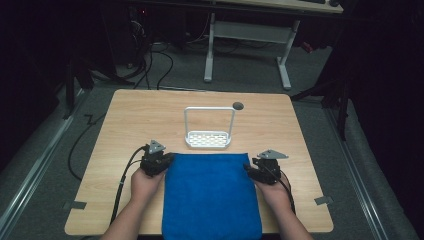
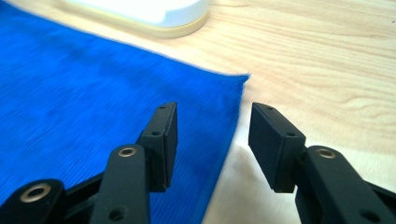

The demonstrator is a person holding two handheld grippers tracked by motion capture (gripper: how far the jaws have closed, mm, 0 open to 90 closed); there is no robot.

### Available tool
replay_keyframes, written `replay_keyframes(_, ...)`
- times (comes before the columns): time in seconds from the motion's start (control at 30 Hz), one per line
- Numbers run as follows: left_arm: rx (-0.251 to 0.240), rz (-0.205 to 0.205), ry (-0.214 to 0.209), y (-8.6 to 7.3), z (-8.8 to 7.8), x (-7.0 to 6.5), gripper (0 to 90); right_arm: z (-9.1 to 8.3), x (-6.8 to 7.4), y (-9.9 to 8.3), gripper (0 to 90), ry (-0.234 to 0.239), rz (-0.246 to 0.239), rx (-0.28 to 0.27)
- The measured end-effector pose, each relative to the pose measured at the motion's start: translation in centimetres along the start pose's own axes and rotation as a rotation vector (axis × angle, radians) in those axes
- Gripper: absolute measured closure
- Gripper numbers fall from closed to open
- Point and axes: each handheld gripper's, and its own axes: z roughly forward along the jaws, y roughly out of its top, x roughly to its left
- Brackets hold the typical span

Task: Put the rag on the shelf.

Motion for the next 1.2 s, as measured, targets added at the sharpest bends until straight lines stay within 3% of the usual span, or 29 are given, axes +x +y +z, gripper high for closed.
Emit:
replay_keyframes(0.1,0.008,-0.002,-0.001,0.0,0.0,0.0,81.9,0.9,-0.4,0.7,53.6,0.002,0.023,0.015)
replay_keyframes(0.33,0.018,-0.012,-0.002,0.0,0.1,0.1,84.0,2.5,-0.5,1.6,52.4,0.000,0.014,0.039)
replay_keyframes(0.43,0.023,-0.031,-0.012,0.0,0.1,0.3,84.5,2.9,-0.3,1.6,53.8,0.006,-0.012,0.038)
replay_keyframes(0.63,0.027,-0.076,-0.049,0.0,0.1,0.9,85.2,3.1,0.3,1.7,66.7,-0.008,-0.062,0.038)
replay_keyframes(0.83,0.027,-0.080,-0.050,0.0,0.1,0.9,85.9,3.2,0.5,1.8,75.6,0.006,-0.065,0.041)
replay_keyframes(0.97,0.029,-0.070,-0.048,0.0,0.1,0.8,87.1,3.2,0.5,1.8,87.6,0.021,-0.068,0.036)
replay_keyframes(1.03,0.025,-0.072,-0.045,0.0,0.2,0.8,87.5,3.2,0.8,1.7,88.0,0.007,-0.096,0.033)
replay_keyframes(1.2,0.022,-0.060,-0.048,0.0,0.1,0.7,87.8,3.1,0.8,1.7,88.1,0.009,-0.091,0.027)
